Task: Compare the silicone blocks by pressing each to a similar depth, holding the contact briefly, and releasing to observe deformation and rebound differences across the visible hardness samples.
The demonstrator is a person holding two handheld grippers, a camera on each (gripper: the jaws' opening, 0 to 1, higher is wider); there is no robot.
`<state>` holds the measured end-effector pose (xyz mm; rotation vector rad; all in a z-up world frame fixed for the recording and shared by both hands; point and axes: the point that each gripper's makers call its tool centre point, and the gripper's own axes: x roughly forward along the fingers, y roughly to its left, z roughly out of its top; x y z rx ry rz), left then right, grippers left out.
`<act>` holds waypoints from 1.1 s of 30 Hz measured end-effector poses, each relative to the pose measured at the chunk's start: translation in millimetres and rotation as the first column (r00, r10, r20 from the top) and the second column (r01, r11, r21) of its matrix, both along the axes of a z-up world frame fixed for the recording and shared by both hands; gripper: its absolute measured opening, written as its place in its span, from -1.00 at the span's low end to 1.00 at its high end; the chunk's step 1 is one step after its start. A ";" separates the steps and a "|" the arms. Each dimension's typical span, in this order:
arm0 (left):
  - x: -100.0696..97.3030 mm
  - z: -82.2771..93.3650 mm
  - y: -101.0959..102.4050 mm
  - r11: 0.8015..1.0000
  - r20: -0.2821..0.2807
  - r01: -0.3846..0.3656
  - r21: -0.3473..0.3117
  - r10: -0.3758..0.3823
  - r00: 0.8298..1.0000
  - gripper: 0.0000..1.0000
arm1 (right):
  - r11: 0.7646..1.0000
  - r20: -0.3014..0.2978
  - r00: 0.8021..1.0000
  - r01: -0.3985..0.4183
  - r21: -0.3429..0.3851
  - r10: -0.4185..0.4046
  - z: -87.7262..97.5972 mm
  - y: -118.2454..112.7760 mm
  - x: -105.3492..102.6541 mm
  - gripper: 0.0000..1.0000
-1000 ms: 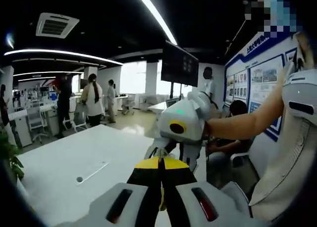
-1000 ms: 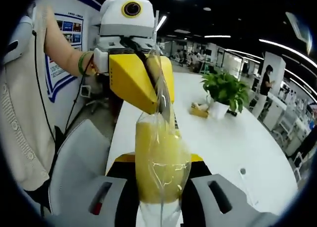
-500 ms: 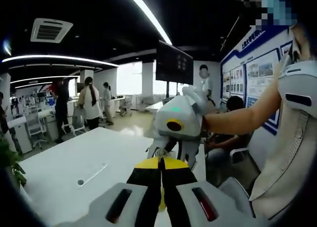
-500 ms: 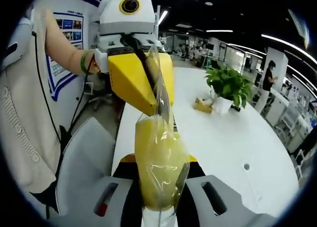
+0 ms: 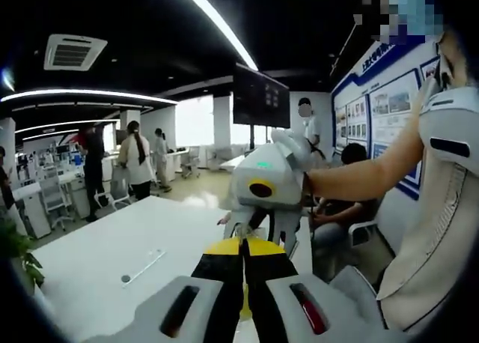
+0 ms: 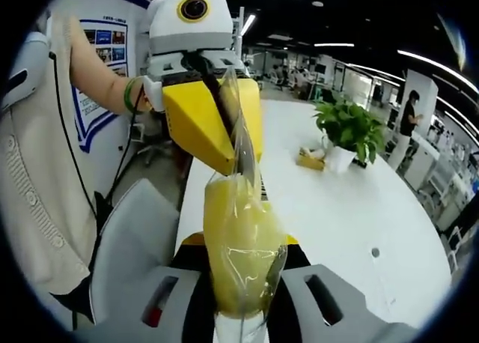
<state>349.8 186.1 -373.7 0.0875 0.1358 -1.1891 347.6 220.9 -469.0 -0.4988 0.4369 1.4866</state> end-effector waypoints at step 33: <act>-4.9 -3.9 0.4 0.999 0.024 -0.002 0.040 0.001 1.000 -1.00 | 0.999 0.034 0.999 -0.004 -0.048 0.006 -5.9 -3.0 -8.9 -0.58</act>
